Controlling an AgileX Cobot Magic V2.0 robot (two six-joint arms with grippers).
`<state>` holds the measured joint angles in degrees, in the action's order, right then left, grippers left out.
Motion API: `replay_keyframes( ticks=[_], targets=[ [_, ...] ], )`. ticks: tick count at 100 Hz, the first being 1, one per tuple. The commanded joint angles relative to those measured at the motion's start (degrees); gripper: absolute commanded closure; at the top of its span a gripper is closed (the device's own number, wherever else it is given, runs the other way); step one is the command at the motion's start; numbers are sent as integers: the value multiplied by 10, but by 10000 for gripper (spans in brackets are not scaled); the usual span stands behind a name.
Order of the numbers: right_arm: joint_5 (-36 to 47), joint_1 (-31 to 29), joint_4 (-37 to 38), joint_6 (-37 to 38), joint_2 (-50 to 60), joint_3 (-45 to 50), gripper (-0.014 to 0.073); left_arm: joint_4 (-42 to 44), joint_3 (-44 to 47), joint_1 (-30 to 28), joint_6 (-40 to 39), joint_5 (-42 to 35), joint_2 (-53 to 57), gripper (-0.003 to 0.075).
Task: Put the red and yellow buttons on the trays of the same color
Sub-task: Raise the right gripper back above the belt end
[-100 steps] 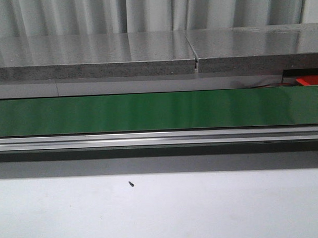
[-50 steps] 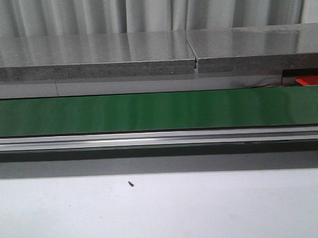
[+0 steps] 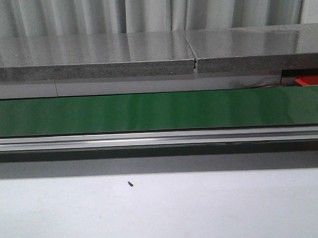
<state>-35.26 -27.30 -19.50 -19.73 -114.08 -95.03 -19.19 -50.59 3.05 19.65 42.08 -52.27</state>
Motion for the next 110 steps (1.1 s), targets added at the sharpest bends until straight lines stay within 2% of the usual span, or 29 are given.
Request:
replay_keyframes(
  ticks=[1,17,33,53,110],
  targets=[
    [18,-1,-3,-13,70,1,335,-13,-18,5,-5,-36,6,739],
    [39,5,-3,-25,145,61,526,-13,-18,5,-5,-36,6,739],
    [54,20,-3,-25,218,119,608,-13,-18,5,-5,-36,6,739],
    [53,53,-2,-25,299,188,655,-13,-18,5,-5,-36,6,739],
    [52,97,-3,-28,514,358,652,-14,-18,5,-5,-36,6,739]
  ],
)
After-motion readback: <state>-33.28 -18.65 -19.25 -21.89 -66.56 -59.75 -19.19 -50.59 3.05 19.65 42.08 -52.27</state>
